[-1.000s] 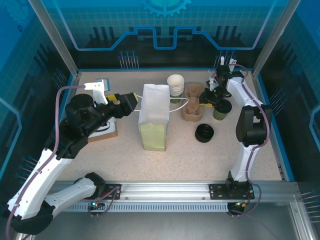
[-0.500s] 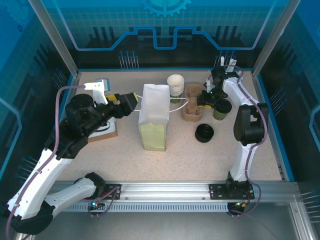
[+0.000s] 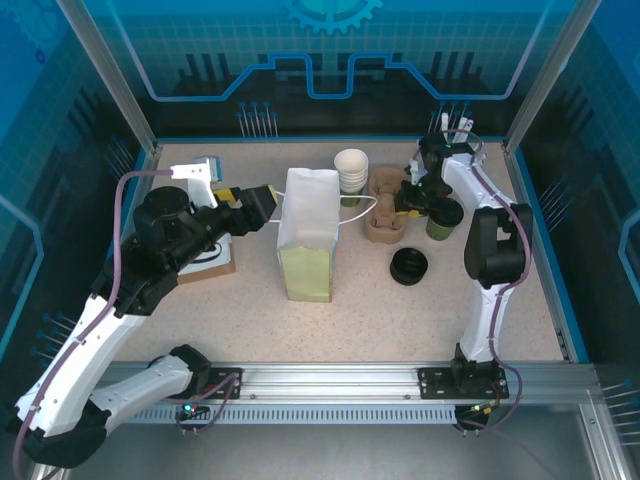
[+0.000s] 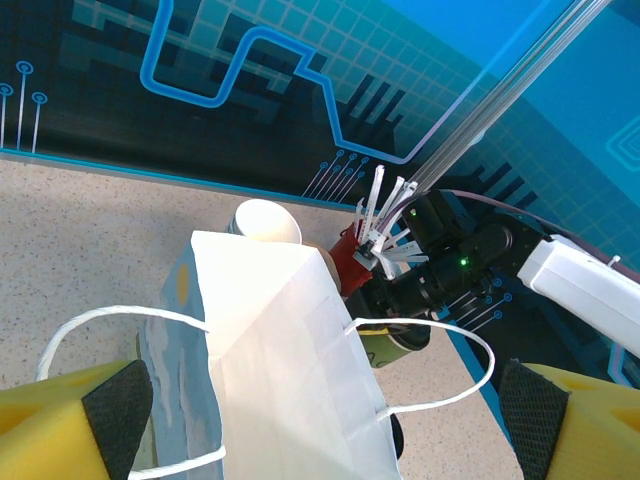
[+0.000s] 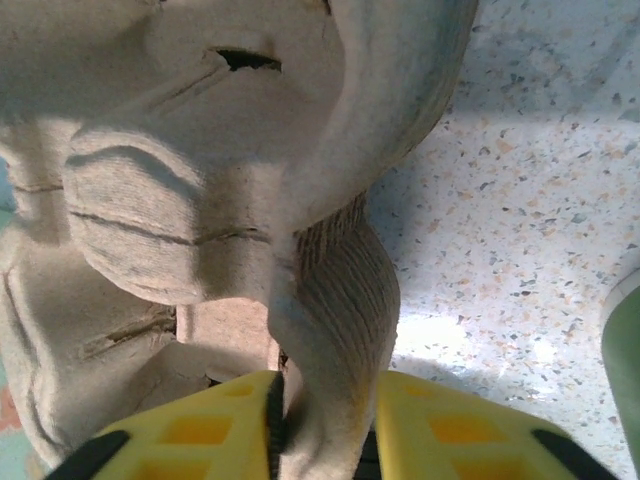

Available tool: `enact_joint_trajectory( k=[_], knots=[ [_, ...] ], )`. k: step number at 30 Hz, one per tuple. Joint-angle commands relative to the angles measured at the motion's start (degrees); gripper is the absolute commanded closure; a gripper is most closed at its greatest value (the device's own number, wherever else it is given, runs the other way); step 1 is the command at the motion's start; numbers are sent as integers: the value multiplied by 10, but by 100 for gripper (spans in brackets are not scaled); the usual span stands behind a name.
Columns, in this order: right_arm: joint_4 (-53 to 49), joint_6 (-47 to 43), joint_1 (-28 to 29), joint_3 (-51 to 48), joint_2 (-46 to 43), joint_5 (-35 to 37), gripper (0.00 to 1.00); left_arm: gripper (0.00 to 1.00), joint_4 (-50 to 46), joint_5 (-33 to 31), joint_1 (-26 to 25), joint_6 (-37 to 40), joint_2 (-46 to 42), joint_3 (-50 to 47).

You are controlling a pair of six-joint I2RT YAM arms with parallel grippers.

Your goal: Pack the takeout coffee

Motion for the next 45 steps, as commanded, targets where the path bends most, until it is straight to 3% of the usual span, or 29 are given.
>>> enact_joint_trajectory(
  k=[1,21,26,35,45],
  knots=[
    [-22,-3,8,17,5,13,75,7,5,1,-1,9,-2,-2],
    [-81,-32,12,58,5,65,77,7,7,3,-1,6,-2,-5],
    [-88,-35,13,58,10,68,69,7,7,3,-1,5,-2,-5],
    [-79,-76,33,51,-65,149,53,7,-9,-4,-1,20,-9,7],
    [-16,-230,103,-104,-196,46,49,6,-42,-24,-1,39,-58,-17]
  ],
)
